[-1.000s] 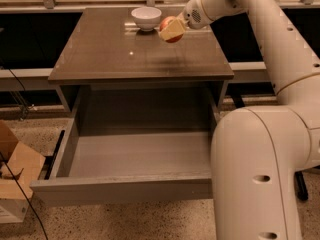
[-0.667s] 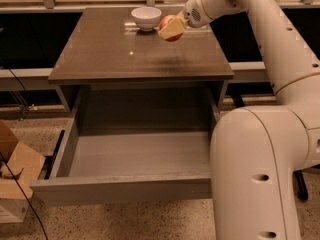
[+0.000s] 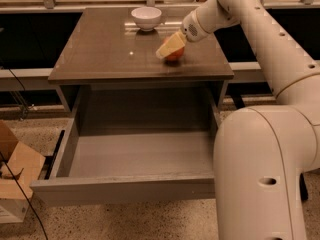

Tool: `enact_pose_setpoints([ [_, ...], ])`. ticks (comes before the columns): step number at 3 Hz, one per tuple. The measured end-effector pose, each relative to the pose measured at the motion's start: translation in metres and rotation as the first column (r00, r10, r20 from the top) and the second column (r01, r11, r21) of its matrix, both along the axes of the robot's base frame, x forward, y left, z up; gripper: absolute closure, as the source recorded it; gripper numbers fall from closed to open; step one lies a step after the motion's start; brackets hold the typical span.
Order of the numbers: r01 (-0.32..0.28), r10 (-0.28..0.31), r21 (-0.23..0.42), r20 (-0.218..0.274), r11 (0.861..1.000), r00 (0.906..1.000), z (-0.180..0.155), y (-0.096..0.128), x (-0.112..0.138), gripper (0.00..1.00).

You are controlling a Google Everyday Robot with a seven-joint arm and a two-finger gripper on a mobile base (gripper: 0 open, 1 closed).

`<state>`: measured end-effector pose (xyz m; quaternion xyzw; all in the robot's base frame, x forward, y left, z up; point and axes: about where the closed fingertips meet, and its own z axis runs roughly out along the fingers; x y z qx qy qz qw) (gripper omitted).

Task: Pick apple from top drawer and place on counter

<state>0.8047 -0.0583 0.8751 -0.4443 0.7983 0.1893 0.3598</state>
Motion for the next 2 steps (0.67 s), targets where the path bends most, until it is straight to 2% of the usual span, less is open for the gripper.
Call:
enact_pose_setpoints([
  [1, 0.023, -0.023, -0.012, -0.025, 1.000, 0.9994, -0.0179, -0.0049, -0.0043, 0.00],
  [2, 0.042, -0.042, 0.004, -0.008, 0.999, 0.9991, -0.0149, -0.0090, -0.0088, 0.00],
])
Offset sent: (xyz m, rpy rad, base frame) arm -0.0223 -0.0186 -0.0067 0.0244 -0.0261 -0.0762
